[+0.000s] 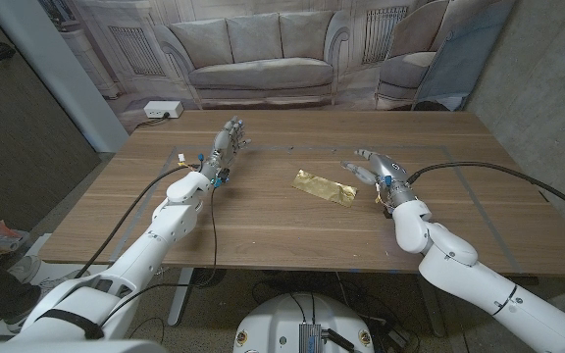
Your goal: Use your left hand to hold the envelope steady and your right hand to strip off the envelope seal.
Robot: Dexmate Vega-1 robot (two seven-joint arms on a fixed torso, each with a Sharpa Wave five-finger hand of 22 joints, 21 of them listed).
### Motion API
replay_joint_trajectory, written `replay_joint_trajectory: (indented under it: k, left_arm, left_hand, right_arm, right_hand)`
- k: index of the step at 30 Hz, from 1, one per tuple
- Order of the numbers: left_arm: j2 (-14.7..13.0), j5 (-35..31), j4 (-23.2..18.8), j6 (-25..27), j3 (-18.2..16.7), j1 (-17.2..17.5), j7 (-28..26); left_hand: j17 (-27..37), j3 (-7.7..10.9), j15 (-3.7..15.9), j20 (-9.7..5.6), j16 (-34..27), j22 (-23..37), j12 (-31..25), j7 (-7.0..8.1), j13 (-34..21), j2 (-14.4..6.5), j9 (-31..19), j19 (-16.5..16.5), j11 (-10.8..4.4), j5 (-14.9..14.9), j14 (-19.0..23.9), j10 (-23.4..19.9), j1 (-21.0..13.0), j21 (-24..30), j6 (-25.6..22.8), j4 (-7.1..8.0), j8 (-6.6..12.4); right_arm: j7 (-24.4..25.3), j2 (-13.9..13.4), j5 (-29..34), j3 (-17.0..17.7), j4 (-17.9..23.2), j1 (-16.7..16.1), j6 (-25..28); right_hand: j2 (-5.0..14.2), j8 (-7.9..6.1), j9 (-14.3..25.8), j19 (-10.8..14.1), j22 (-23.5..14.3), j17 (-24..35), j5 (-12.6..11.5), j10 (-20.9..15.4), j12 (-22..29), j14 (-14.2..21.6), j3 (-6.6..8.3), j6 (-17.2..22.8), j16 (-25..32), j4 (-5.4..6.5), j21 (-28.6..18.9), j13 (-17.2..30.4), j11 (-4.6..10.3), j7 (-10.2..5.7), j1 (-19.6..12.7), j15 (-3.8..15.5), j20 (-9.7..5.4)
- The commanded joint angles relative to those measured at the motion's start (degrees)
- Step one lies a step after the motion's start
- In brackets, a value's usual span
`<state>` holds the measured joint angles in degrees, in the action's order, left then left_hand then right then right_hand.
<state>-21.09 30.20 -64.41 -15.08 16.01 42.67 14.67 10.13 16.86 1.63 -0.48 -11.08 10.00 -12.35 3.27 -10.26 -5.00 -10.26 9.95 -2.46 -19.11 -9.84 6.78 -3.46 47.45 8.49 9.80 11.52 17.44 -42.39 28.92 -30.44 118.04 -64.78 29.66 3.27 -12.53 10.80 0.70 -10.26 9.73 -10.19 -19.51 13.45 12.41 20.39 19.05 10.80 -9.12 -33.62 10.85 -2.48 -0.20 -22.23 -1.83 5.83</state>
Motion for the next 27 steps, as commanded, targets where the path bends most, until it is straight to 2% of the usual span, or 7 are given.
replay_joint_trajectory:
  k: [1, 5, 7, 9, 15, 25, 27]
  left_arm:
    - [0.2, -0.1, -0.2, 0.2, 0.0, 0.2, 0.1]
    - [0.3, 0.0, 0.1, 0.1, 0.0, 0.0, 0.3]
    - [0.3, -0.2, 0.4, 0.2, 0.1, -0.2, 0.5]
    - [0.4, -0.1, 0.6, 0.1, 0.1, -0.3, 0.7]
    - [0.6, -0.4, 1.0, -0.1, 0.2, -0.7, 0.6]
    - [1.1, -0.5, 2.2, -0.1, 0.2, -1.3, 1.0]
    - [1.2, -0.4, 2.3, 0.0, 0.2, -1.4, 1.0]
  left_hand:
    - [0.2, 0.42, -0.32, 0.31, -0.4, 0.1, -0.1, 0.18, -0.2, -3.6, -0.2, 9.1, 0.26, -0.3, -1.8, -0.1, -0.1, -0.2, -0.4, -0.17, 0.20]
    - [0.2, 0.44, -0.35, 0.28, -0.4, 0.1, -0.1, 0.18, -0.2, -3.6, -0.3, 9.0, 0.33, -0.3, -1.8, -0.1, -0.1, -0.3, -0.5, -0.16, 0.18]
    - [0.2, 0.46, -0.37, 0.32, -0.3, 0.1, 0.0, 0.19, -0.2, -3.6, -0.3, 9.0, 0.28, -0.3, -1.8, 0.0, -0.1, -0.3, -0.5, -0.16, 0.14]
    - [0.2, 0.47, -0.39, 0.31, -0.3, 0.1, 0.0, 0.17, -0.2, -3.6, -0.3, 9.0, 0.36, -0.3, -1.8, 0.0, -0.1, -0.4, -0.5, -0.15, 0.13]
    - [0.2, 0.48, -0.38, 0.45, -0.3, 0.1, 0.0, 0.18, -0.2, -3.6, -0.3, 8.9, 0.38, -0.3, -1.8, 0.0, -0.1, -0.5, -0.5, -0.14, 0.08]
    - [0.2, 0.50, -0.39, 0.48, -0.2, 0.2, 0.1, 0.21, -0.2, -3.7, -0.3, 8.9, 0.42, -0.3, -1.8, -0.1, -0.1, -0.6, -0.6, -0.12, 0.01]
    - [0.2, 0.51, -0.39, 0.50, -0.2, 0.2, 0.1, 0.22, -0.2, -3.7, -0.3, 8.9, 0.37, -0.3, -1.8, -0.1, -0.1, -0.7, -0.6, -0.11, -0.01]
  right_arm:
    - [-3.7, 1.8, 9.2, -2.5, 0.5, -0.3, 7.5]
    - [-4.5, 3.1, 12.2, -3.5, 0.3, -0.1, 10.4]
    - [-4.1, 3.5, 12.4, -3.3, 0.0, -0.4, 10.0]
    - [-5.7, 3.7, 14.1, -4.1, 0.1, 0.1, 11.9]
    - [-6.0, 5.4, 18.2, -5.5, -1.2, 0.1, 14.8]
    - [-5.8, 8.9, 23.9, -7.8, -4.8, 0.5, 19.4]
    - [-5.4, 9.7, 25.6, -8.5, -6.0, 0.8, 20.5]
  right_hand:
    - [-0.95, -0.41, 0.2, 0.3, -0.3, 0.3, -0.4, -0.2, 0.2, 0.2, -0.05, 0.7, -0.1, -0.27, 0.4, 0.1, 0.46, -0.08, -0.6, 0.44, 0.33]
    - [-1.77, -0.32, 0.2, 0.2, -0.3, 0.4, -0.5, -0.6, 0.3, 0.4, -0.42, 0.8, 0.0, -0.32, 0.6, 0.1, 0.54, 0.01, -0.7, 1.02, 0.26]
    - [-2.18, -0.27, 0.2, 0.2, -0.3, 0.4, -0.6, -0.7, 0.4, 0.7, -0.60, 0.8, 0.1, -0.35, 0.6, 0.1, 0.50, 0.01, -0.7, 1.27, 0.25]
    - [-2.59, -0.21, 0.2, 0.2, -0.4, 0.4, -0.7, -0.9, 0.5, 0.9, -0.77, 0.8, 0.2, -0.39, 0.7, 0.2, 0.65, -0.04, -0.9, 1.58, 0.18]
    - [-4.46, -0.14, 0.3, -0.1, -0.4, 0.5, -1.4, -2.2, 1.0, 1.7, -1.36, 0.9, 0.4, -0.72, 1.3, 0.4, 1.21, -0.26, -2.1, 3.33, 0.12]
    - [-6.43, -0.21, 0.6, -3.4, -0.5, 0.7, -2.5, -3.5, 1.7, 1.9, -1.72, 1.0, 0.4, -0.94, 3.2, 1.1, 1.63, -1.15, -4.9, 4.48, 0.73]
    - [-6.89, -0.29, 0.6, -3.8, -0.5, 0.8, -2.8, -3.7, 1.9, 1.9, -1.84, 1.2, 0.3, -0.91, 3.5, 1.2, 2.12, -1.54, -5.6, 4.52, 1.07]
